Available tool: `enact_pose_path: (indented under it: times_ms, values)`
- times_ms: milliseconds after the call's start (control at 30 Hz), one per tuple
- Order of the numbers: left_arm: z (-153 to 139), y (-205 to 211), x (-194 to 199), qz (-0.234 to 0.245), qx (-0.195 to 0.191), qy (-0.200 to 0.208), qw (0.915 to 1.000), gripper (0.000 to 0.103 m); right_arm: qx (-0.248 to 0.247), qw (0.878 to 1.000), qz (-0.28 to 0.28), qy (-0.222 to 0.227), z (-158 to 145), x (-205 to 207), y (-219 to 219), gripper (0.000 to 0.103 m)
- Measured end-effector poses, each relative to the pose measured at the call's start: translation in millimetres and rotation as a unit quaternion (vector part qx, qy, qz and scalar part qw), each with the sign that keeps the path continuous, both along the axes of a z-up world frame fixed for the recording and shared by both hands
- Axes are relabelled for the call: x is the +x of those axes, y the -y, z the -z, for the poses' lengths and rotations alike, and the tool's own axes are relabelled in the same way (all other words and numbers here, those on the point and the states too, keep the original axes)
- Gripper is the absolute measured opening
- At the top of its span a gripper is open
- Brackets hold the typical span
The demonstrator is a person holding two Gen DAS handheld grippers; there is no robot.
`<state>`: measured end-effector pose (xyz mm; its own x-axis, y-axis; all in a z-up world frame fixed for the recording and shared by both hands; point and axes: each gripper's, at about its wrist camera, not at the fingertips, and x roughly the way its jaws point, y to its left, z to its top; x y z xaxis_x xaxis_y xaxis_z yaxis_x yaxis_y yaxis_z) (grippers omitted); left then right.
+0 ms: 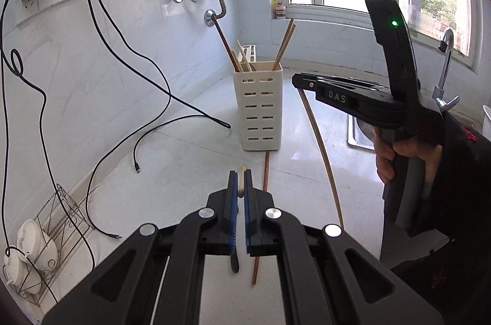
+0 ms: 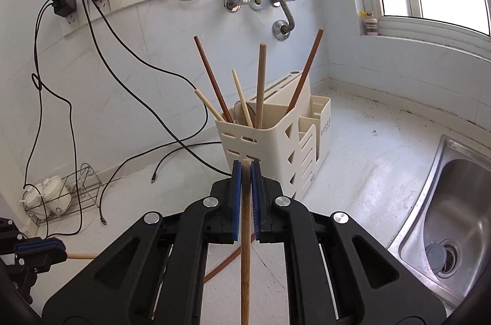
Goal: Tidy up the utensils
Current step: 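Lift the dark chopstick with the right gripper and carry it above the holder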
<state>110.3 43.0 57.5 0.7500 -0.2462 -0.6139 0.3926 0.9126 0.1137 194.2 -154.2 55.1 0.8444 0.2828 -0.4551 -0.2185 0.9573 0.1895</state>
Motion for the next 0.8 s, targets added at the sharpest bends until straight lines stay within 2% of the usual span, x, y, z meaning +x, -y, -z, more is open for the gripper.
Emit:
enact_pose_path:
  times_ms: [800]
  values:
    - [-59,62,51,-0.015,-0.054,0.046,0.9974,0.004,-0.023,0.997,-0.03,0.063,-39,-17,38,0.006]
